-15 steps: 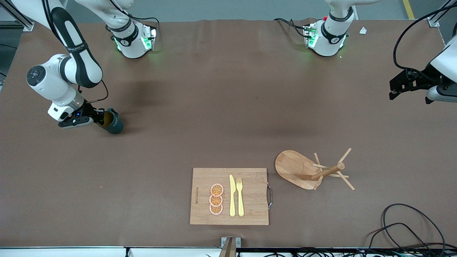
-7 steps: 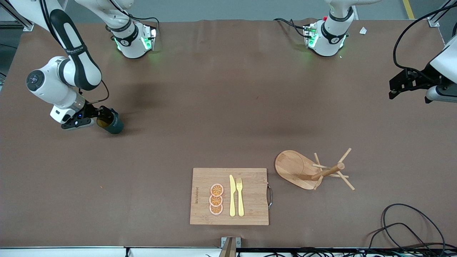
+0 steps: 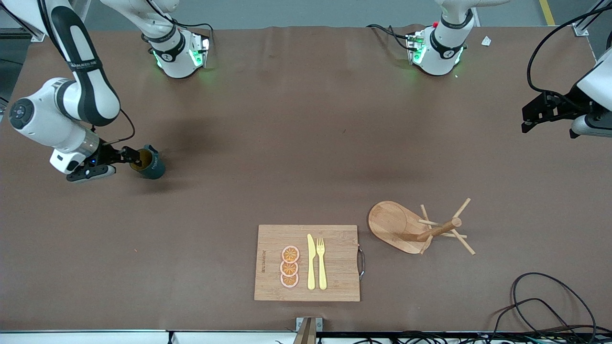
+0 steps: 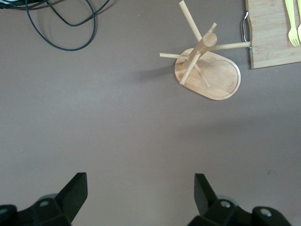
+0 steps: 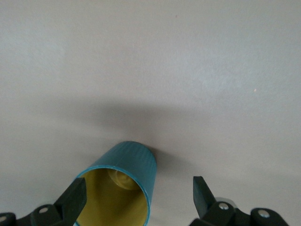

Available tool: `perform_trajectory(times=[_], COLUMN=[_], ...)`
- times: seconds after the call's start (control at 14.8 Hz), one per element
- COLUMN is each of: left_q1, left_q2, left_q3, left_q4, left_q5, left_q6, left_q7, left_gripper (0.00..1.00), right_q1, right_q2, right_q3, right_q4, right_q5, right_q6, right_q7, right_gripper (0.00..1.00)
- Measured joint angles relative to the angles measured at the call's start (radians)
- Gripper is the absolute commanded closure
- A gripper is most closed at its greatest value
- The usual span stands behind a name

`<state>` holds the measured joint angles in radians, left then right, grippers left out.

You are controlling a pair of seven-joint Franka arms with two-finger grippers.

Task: Transfer cup from left to right arm and place
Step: 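Open the right gripper and draw it back from the mug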

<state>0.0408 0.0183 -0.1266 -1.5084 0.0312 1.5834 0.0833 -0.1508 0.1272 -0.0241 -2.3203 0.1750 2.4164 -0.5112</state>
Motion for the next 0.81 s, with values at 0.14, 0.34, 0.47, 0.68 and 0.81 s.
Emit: perform_trajectory(times=[0.14, 0.34, 0.47, 0.68, 0.81], left_q1=[0.0, 0.0, 0.0, 0.0, 0.0], left_q2=[0.0, 0.0, 0.0, 0.0, 0.0], left_q3=[0.0, 0.0, 0.0, 0.0, 0.0], left_q4=[0.0, 0.0, 0.0, 0.0, 0.0], left_q5=[0.0, 0.0, 0.0, 0.0, 0.0], left_q6=[0.0, 0.0, 0.0, 0.0, 0.0], left_q7=[0.0, 0.0, 0.0, 0.0, 0.0], left_gripper=[0.0, 0.0, 0.0, 0.0, 0.0], right_q1=[-0.009, -0.033, -0.05, -0.06, -0.06], right_q2=[-0.004, -0.022, -0.035, -0.042, -0.046], right_q3=[-0.002, -0.005, -0.006, -0.006, -0.006], right_q4=[0.085, 0.272, 0.37, 0.455, 0.511], right_q5=[0.0, 0.0, 0.0, 0.0, 0.0], right_q6=[-0.123, -0.349, -0.449, -0.552, -0.623], right_q7=[0.0, -0.004, -0.005, -0.008, 0.002], right_gripper=[0.0, 0.0, 0.0, 0.0, 0.0])
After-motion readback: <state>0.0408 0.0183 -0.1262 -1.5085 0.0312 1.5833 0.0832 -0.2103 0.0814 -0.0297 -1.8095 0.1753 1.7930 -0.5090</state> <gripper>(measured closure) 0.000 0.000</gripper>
